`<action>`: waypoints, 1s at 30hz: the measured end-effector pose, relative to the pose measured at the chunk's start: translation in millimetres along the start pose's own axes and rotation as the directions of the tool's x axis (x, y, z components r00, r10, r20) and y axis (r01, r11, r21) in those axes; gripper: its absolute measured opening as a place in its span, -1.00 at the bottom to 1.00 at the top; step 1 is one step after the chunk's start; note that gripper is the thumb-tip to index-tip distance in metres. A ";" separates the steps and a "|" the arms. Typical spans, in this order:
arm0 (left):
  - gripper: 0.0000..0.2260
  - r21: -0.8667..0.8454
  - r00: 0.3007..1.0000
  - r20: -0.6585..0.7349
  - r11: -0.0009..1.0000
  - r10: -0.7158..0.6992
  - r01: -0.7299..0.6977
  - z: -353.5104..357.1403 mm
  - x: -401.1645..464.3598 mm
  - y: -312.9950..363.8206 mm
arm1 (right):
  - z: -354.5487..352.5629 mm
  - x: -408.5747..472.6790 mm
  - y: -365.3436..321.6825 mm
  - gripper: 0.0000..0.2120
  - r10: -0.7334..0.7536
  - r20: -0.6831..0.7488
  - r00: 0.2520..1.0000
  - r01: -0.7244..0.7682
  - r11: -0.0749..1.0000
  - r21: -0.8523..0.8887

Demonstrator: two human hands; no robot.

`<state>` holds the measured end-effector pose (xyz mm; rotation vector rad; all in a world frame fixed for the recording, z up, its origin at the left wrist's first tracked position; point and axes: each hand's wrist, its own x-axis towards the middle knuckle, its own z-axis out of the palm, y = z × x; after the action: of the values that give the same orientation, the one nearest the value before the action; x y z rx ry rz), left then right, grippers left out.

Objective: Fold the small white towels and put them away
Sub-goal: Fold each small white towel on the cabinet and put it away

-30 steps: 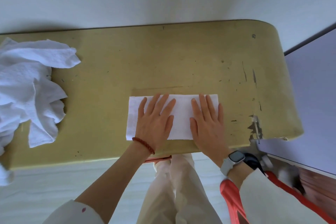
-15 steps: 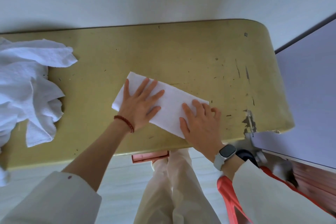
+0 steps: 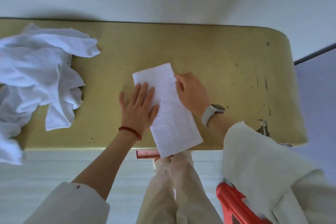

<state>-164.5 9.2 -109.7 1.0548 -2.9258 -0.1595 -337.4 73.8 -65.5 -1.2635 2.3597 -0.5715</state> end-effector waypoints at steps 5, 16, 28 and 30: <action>-0.48 -0.029 0.998 0.064 0.999 -0.013 0.015 2.2 0.4 -1.7 | 8.7 56.5 -14.3 -0.70 0.042 0.100 0.994 -0.031 0.994 -0.108; -0.55 -0.036 0.999 -0.032 0.999 -0.022 0.021 11.6 -1.3 -4.0 | 10.9 86.0 -25.2 -0.81 0.144 0.157 0.977 -0.122 0.982 -0.147; -0.56 -0.037 0.999 -0.030 0.999 -0.017 0.016 8.7 -1.3 -4.7 | -4.9 95.1 -33.5 -0.79 0.191 0.409 0.892 -0.183 0.981 -0.061; -0.55 -0.042 1.000 0.003 0.999 -0.024 0.024 6.9 -1.4 -4.9 | -8.4 98.8 -33.6 -0.87 0.169 0.440 0.882 -0.173 0.984 -0.032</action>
<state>-160.7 6.9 -117.1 1.0857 -2.8996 -0.2216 -369.3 -25.4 -56.0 -1.0339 2.0502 -0.2066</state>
